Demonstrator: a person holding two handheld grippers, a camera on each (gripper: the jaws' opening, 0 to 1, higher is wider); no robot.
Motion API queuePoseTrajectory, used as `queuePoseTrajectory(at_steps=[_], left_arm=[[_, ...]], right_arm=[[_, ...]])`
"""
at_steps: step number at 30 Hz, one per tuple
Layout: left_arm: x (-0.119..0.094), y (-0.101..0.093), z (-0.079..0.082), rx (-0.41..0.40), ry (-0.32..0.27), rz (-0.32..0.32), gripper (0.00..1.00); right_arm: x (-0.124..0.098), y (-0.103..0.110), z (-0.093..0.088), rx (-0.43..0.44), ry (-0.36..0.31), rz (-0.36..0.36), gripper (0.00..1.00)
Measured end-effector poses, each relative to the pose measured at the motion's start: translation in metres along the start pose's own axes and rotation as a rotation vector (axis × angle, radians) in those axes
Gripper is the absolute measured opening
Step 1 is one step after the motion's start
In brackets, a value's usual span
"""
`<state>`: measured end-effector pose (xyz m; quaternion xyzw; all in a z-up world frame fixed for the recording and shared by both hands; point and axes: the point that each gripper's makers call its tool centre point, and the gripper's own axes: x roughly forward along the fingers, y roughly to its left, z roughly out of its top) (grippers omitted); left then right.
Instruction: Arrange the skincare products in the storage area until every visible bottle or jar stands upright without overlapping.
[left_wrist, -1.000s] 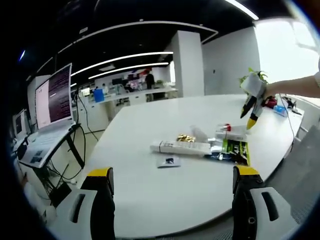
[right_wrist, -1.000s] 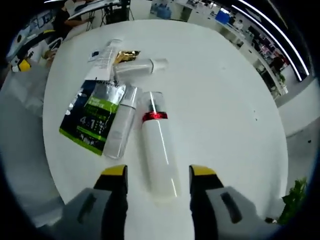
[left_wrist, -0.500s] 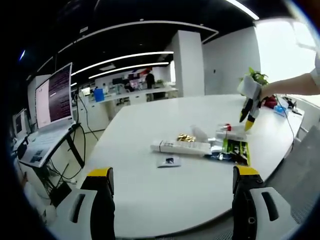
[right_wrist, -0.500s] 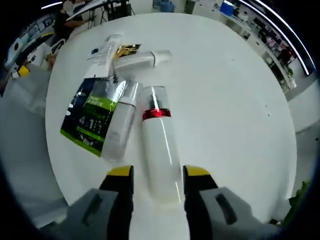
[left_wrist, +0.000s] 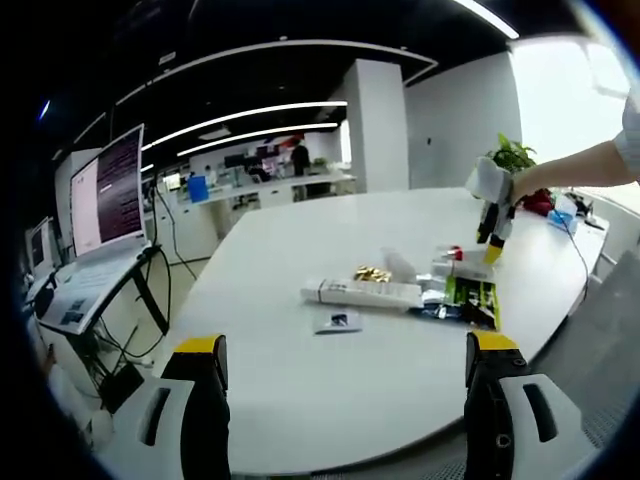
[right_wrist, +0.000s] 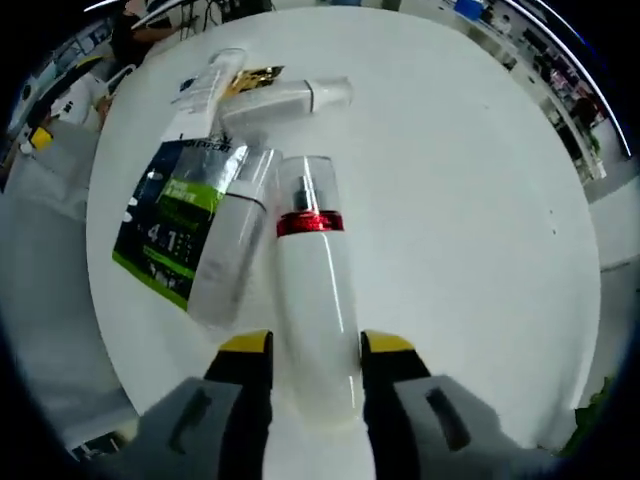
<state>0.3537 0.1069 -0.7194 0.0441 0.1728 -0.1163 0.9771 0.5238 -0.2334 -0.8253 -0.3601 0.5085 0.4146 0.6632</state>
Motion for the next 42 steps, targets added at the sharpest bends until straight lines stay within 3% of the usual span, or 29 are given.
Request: queuePoseTrajectory(at_steps=[25,30,36,42], left_arm=[[0.0006,0.0019,-0.004,0.009,0.028,0.008,0.95],[0.0006,0.0014,-0.0026,0.008,0.021,0.008,0.96],[0.0005,0.0003,-0.0023,0.009,0.022,0.005,0.96],[0.0001,0.0004,-0.0016,0.009,0.02,0.007,0.96]], right_arm=[[0.0051,0.0039,-0.0063,0.005,0.058,0.046,0.29],[0.0043,0.0044,-0.0064,0.003,0.045,0.045,0.28],[0.0036,0.0044,-0.0068,0.077,0.049,0.061,0.27],[0.002,0.0083,-0.0063,0.197,0.031,0.132,0.27]])
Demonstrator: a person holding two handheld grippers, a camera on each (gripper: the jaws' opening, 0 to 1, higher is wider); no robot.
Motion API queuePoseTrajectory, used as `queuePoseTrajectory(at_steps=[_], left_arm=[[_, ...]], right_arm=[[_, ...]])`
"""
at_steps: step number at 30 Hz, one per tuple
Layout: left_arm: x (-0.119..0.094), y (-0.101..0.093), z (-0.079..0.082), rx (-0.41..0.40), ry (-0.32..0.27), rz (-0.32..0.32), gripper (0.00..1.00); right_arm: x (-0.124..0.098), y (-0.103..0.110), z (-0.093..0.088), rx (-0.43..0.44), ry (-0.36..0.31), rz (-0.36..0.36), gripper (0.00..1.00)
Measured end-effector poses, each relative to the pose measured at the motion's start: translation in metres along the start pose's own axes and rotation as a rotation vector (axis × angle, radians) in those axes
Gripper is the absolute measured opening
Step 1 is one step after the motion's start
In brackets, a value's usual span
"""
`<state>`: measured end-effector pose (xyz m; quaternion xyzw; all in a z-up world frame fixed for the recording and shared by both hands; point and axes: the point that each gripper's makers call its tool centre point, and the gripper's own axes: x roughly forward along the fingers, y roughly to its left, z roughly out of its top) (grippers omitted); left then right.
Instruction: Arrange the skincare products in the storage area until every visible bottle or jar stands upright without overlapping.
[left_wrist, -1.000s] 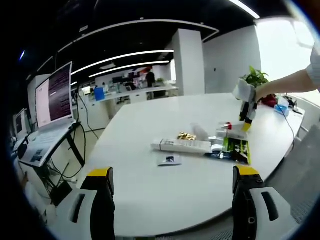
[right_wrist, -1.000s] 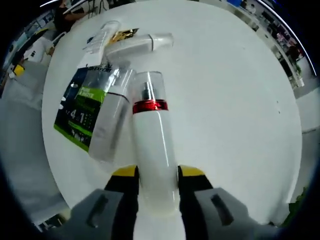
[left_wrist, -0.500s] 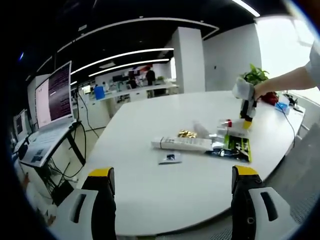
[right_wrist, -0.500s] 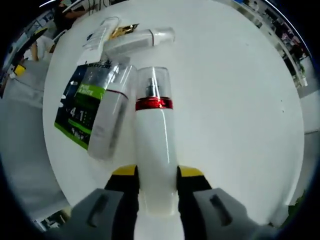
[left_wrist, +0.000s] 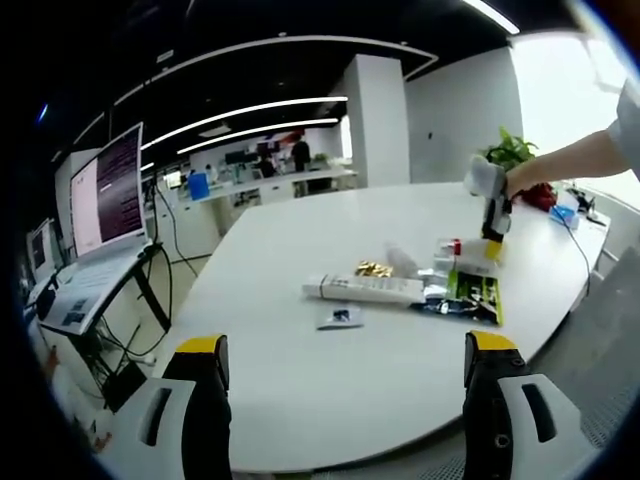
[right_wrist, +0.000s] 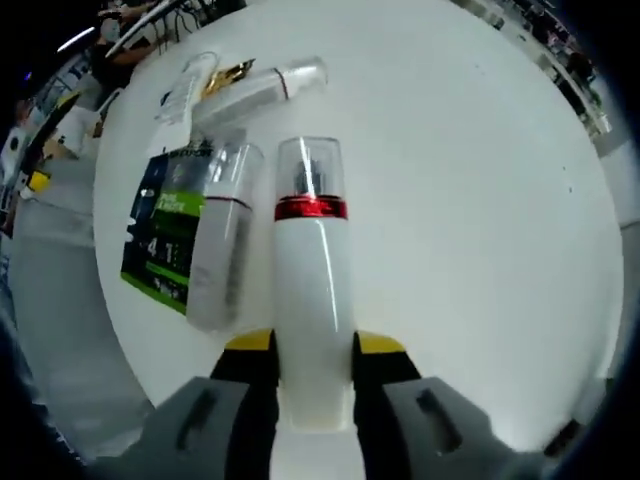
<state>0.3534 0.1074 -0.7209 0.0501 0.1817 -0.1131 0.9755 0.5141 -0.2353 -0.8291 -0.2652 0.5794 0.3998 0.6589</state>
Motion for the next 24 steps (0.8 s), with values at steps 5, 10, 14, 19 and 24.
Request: queuePoseTrajectory(at_steps=[5,10,14,19,24], left_arm=[[0.0,0.0,0.001,0.0,-0.003,0.003,0.96],[0.0,0.0,0.001,-0.001,-0.005,0.0,0.96],[0.0,0.001,0.0,-0.002,-0.004,0.003,0.96],[0.0,0.001,0.0,-0.003,-0.003,0.004,0.96],[0.0,0.001,-0.001,-0.002,-0.001,0.0,0.96]], right_arm=[[-0.001,0.004,-0.002,0.13,-0.019,0.069,0.27],[-0.002,0.008,-0.001,0.256,-0.044,0.148,0.27],[-0.003,0.015,-0.003,0.369,-0.089,0.226,0.26],[-0.004,0.021,-0.005,0.454,-0.166,0.296,0.26],[-0.01,0.028,-0.004,0.567,-0.275,0.383,0.26]])
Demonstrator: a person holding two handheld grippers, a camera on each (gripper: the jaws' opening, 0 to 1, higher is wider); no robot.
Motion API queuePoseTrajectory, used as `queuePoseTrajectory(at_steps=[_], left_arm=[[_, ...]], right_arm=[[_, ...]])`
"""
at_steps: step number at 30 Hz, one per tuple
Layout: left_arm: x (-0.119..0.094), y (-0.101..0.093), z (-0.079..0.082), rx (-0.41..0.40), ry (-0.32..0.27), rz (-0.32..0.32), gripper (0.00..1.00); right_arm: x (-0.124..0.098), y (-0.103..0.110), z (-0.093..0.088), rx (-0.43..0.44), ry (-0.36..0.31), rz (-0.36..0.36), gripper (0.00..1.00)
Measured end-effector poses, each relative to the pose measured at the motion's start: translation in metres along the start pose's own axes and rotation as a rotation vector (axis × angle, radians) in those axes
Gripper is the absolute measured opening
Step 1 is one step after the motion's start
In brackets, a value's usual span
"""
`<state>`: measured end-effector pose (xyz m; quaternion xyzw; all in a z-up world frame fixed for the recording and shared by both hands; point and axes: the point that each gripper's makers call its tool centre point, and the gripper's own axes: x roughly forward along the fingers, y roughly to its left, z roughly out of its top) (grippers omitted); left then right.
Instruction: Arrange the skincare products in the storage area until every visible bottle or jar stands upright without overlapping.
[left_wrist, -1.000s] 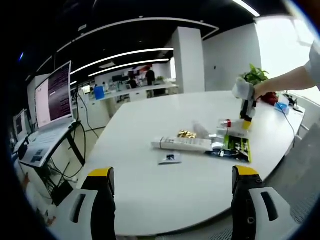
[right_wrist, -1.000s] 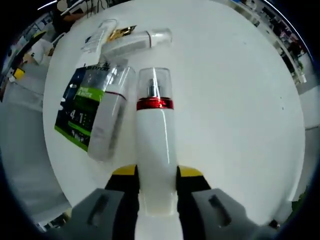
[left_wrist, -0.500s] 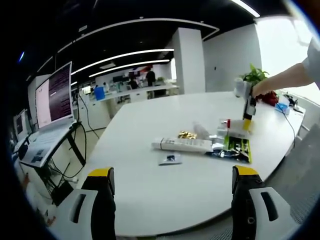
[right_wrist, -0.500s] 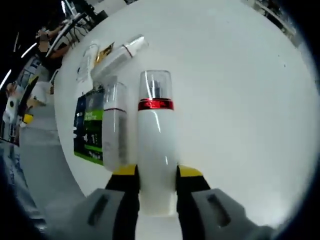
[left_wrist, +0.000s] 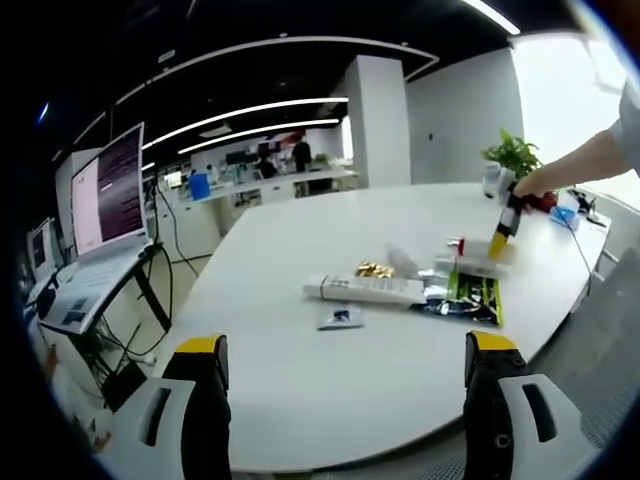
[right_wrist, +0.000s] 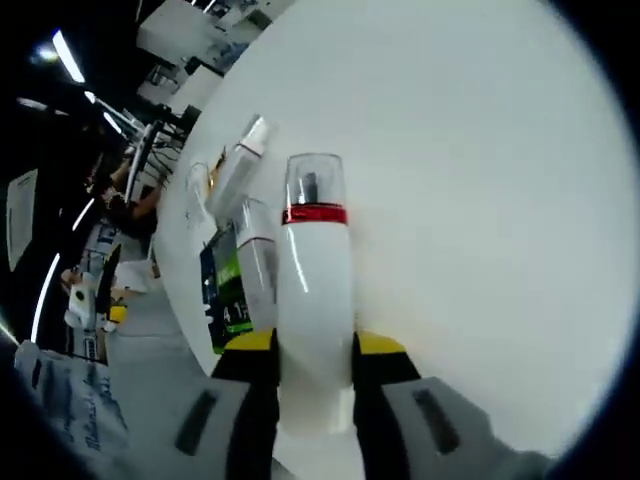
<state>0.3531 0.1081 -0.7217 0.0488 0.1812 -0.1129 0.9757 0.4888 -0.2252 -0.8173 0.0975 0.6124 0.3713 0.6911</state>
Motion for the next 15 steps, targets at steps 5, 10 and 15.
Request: queuePoseTrajectory(at_steps=[5,10,15], left_arm=[[0.0,0.0,-0.001,0.0,0.004,0.002,0.96],[0.0,0.0,-0.001,0.001,0.003,-0.001,0.96],[0.0,-0.001,-0.001,0.003,0.008,-0.003,0.96]], right_arm=[[0.002,0.009,-0.01,0.082,-0.081,0.072,0.26],[0.004,0.02,-0.019,0.181,-0.182,0.15,0.26],[0.001,0.023,-0.02,0.249,-0.278,0.201,0.26]])
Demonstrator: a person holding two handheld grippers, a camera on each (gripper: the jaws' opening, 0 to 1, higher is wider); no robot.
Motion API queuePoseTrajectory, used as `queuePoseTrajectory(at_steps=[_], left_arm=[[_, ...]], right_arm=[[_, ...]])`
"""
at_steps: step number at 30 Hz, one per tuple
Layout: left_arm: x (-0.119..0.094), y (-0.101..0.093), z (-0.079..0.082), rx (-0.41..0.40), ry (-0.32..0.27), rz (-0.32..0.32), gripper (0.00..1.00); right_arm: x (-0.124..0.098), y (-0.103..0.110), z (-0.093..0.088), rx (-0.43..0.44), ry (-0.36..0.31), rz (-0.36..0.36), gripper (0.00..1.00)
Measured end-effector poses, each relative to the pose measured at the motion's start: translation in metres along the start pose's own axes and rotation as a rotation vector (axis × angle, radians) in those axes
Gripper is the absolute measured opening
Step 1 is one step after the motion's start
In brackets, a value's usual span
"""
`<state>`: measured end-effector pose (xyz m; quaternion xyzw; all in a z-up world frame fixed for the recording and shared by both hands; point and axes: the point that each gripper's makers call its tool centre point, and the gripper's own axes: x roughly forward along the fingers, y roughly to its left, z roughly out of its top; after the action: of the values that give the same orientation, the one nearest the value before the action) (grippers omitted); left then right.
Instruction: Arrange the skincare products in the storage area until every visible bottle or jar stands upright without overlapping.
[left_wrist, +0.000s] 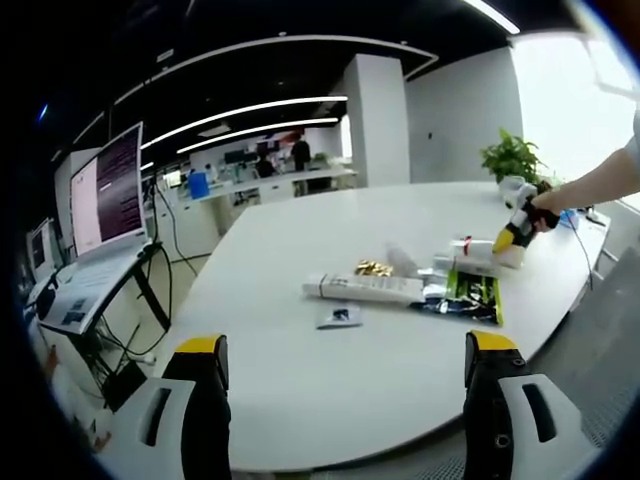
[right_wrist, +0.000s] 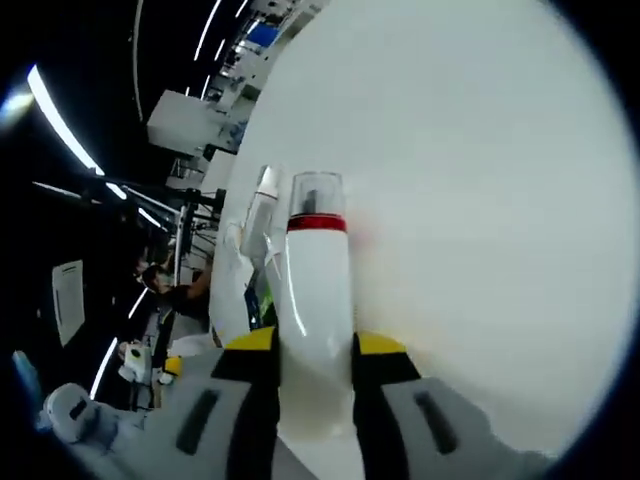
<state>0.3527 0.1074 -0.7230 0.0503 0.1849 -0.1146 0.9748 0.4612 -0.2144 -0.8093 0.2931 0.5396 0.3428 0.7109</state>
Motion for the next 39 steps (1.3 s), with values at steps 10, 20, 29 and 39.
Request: queuePoseTrajectory(at_steps=[10,20,29,39], left_arm=[[0.0,-0.003,-0.003,0.008,0.024,-0.017,0.97],[0.001,-0.007,-0.003,-0.058,0.073,-0.074,0.97],[0.0,0.003,0.001,-0.195,0.078,-0.114,0.96],[0.019,-0.017,0.04,-0.21,0.032,-0.273,0.95]], right_arm=[[-0.008,-0.005,0.011,0.08,-0.121,0.088,0.26],[-0.009,0.004,0.012,0.151,-0.223,0.176,0.26],[-0.011,0.019,0.01,0.174,-0.277,0.251,0.26],[-0.009,0.039,0.004,0.165,-0.298,0.306,0.26]])
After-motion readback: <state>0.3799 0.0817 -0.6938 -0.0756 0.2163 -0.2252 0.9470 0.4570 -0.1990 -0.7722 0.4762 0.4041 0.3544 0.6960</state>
